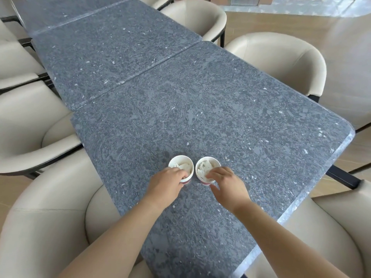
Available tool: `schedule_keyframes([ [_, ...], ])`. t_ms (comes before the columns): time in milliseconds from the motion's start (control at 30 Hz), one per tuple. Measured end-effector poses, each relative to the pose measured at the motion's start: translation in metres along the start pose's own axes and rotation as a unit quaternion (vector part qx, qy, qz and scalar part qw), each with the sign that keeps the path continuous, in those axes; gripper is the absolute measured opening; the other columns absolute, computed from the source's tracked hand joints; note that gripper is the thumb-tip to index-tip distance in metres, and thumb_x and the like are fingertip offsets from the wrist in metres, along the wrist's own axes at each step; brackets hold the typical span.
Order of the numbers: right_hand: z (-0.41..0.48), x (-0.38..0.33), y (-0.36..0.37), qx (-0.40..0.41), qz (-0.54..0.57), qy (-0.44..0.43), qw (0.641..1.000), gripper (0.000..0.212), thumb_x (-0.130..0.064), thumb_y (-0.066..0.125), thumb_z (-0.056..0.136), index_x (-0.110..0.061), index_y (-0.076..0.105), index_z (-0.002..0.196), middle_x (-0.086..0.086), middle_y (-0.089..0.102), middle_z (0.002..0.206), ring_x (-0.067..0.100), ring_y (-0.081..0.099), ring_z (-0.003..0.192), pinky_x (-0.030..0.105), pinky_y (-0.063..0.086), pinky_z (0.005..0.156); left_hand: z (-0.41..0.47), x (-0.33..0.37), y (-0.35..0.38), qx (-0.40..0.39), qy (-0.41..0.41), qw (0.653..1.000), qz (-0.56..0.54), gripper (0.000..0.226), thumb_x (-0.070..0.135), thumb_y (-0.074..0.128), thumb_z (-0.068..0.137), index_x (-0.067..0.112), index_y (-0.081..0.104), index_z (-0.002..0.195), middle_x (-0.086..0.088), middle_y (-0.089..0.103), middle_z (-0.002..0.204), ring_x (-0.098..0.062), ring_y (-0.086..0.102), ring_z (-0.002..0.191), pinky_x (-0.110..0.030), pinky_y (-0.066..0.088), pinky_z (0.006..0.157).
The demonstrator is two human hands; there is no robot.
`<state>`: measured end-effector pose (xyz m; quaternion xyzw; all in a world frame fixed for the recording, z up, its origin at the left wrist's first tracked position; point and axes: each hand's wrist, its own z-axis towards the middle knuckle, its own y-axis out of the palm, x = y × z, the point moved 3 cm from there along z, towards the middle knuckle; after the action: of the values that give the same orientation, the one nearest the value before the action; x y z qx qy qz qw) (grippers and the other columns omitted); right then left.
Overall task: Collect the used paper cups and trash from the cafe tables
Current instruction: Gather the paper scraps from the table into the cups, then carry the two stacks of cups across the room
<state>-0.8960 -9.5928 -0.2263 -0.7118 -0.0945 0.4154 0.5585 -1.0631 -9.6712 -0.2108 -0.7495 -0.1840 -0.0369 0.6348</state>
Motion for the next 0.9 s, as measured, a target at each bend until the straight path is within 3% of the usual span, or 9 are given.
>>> schedule_keyframes([
  [200,-0.003,0.001,0.009,-0.017,-0.061,0.031,0.998,0.020,-0.009,0.053,0.085,-0.018,0.063,0.099,-0.004,0.061,0.104,0.019,0.050,0.102,0.032,0.050,0.065,-0.008,0.000,0.001,-0.001,0.009,1.000,0.025,0.029,0.014,0.052,0.088,0.030,0.058,0.111,0.010,0.063,0.111,-0.016,0.054,0.106,-0.032,0.047,0.077],
  [400,-0.029,-0.009,0.009,0.008,-0.047,0.040,0.998,0.013,-0.011,0.057,0.083,-0.015,0.063,0.094,-0.002,0.062,0.098,0.021,0.053,0.095,0.030,0.045,0.058,-0.031,-0.001,0.001,0.011,0.023,0.999,0.023,0.027,0.019,0.048,0.089,0.030,0.057,0.111,0.010,0.063,0.111,-0.016,0.054,0.106,-0.030,0.044,0.075],
  [600,-0.058,-0.031,0.019,0.004,-0.029,0.062,0.998,0.013,-0.017,0.056,0.085,-0.015,0.063,0.096,-0.002,0.062,0.100,0.021,0.052,0.098,0.034,0.048,0.060,-0.052,-0.002,0.010,-0.022,0.042,0.999,0.026,0.021,0.023,0.053,0.088,0.027,0.056,0.108,0.008,0.061,0.112,-0.017,0.053,0.108,-0.033,0.045,0.079],
  [733,-0.070,-0.041,0.021,0.020,-0.023,0.074,0.997,0.012,-0.014,0.057,0.084,-0.013,0.064,0.094,0.001,0.063,0.099,0.023,0.052,0.098,0.036,0.049,0.061,-0.057,-0.003,0.014,-0.047,0.057,0.994,0.084,0.026,0.014,0.053,0.087,0.024,0.055,0.110,0.003,0.062,0.111,-0.022,0.055,0.106,-0.033,0.045,0.072],
  [900,-0.082,-0.055,0.023,0.041,-0.021,0.070,0.997,0.018,-0.010,0.056,0.082,-0.012,0.064,0.098,0.003,0.063,0.101,0.025,0.051,0.097,0.037,0.048,0.063,-0.074,-0.004,0.006,-0.036,0.081,0.992,0.088,0.035,0.010,0.050,0.086,0.023,0.054,0.118,0.000,0.062,0.115,-0.025,0.055,0.108,-0.037,0.048,0.083],
])
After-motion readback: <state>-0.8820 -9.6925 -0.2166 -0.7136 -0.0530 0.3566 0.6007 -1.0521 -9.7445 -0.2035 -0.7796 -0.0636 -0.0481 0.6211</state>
